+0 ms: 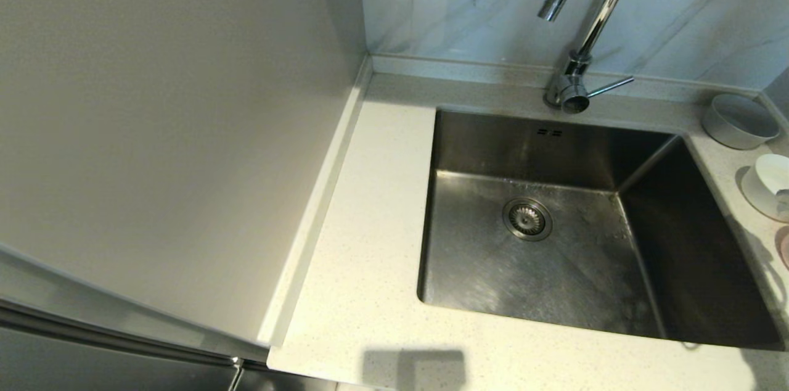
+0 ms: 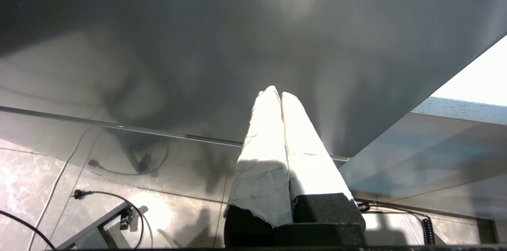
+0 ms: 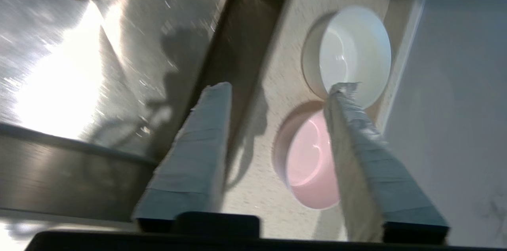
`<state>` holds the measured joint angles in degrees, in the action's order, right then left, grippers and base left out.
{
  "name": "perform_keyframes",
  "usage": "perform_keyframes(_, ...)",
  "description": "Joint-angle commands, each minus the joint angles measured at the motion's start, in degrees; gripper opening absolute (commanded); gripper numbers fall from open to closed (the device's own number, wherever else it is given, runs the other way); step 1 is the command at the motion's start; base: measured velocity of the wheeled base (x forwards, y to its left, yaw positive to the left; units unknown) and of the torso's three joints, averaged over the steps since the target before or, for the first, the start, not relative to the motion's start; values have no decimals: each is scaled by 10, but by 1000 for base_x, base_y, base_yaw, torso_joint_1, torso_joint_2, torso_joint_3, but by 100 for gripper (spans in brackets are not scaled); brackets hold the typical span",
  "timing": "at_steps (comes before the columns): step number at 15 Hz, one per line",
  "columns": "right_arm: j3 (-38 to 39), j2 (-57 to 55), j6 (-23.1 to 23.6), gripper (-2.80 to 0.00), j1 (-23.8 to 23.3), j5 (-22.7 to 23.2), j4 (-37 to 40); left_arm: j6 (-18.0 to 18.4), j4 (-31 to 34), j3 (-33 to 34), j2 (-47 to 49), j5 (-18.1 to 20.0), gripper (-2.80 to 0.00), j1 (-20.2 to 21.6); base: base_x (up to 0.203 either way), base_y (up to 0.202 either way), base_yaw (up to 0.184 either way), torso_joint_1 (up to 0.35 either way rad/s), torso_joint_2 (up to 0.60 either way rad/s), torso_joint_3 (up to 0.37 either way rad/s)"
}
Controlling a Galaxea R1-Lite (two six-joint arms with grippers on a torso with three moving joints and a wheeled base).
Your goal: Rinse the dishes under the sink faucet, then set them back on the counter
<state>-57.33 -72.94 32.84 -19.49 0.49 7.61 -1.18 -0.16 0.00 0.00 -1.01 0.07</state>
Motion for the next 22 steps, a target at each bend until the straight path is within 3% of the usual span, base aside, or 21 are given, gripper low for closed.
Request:
perform_keyframes(1,3,56,-33,-280,34,0,1,0,0,0,-2,0,-280,0,0,0,0,0,0,0)
perform_keyframes(5,42,148,-121,-280,70,-3,0,0,0,0,-2,0,-280,0,0,0,0,0,0,0)
perform_keyframes(8,117,250,-138,-280,84,-4,-4,0,0,0,-2,0,-280,0,0,0,0,0,0,0)
perform_keyframes(10,189,331,-165,-280,95,-5,-14,0,0,0,-2,0,-280,0,0,0,0,0,0,0)
perform_keyframes(15,424,537,-289,-280,158,-3,-47,0,0,0,-2,0,-280,0,0,0,0,0,0,0)
perform_keyframes(18,493,627,-311,-280,196,-3,-55,0,0,0,-2,0,-280,0,0,0,0,0,0,0)
perform_keyframes(22,565,699,-315,-280,200,-3,-58,0,0,0,-2,0,-280,0,0,0,0,0,0,0)
